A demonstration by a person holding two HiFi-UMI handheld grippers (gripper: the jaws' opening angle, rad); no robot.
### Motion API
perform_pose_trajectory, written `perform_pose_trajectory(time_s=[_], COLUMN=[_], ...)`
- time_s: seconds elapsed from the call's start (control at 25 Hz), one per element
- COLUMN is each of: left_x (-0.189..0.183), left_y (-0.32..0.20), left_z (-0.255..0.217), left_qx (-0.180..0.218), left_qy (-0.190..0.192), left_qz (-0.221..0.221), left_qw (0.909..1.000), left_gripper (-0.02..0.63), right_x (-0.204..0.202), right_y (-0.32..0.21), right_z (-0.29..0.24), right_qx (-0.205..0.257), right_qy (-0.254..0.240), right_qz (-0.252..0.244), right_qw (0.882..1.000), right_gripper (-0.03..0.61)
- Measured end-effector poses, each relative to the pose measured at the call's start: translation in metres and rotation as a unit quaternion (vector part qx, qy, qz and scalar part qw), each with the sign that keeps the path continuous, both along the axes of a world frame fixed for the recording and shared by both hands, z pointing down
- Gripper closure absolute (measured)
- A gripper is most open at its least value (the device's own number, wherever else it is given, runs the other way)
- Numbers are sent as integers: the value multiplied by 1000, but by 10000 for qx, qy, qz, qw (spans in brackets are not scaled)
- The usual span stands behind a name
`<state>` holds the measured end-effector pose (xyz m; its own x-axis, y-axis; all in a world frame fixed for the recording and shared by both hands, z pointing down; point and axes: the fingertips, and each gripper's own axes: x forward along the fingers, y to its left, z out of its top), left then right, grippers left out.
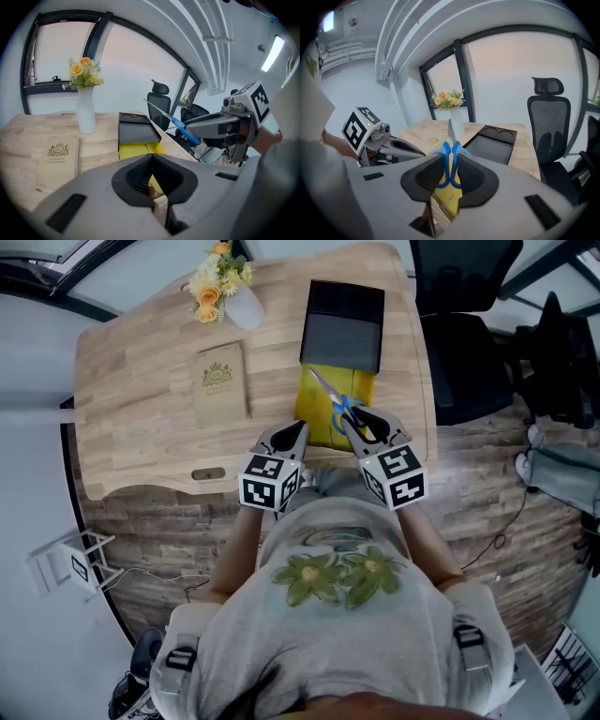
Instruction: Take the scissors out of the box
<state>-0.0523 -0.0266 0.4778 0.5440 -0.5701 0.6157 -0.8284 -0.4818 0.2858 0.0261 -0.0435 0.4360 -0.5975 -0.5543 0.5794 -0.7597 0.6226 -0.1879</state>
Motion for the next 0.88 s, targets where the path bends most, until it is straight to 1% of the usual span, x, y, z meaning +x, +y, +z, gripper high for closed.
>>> perform_pose_trajectory(time_s=[0.48,0.88], left_x=[10,16], left_y=[18,27], left_z=[-7,-9], left_qx=[71,77], left_qy=[-18,-18], left_qz=[81,109], left_qw=[9999,9999], left_gripper=[609,609], right_x=[7,12], right_y=[16,28], right_z=[-7,-4], right_qx=[172,112], right_qy=[-1,-15], right_qz=[-15,40], right_qw=[9999,9999], right_gripper=[494,494])
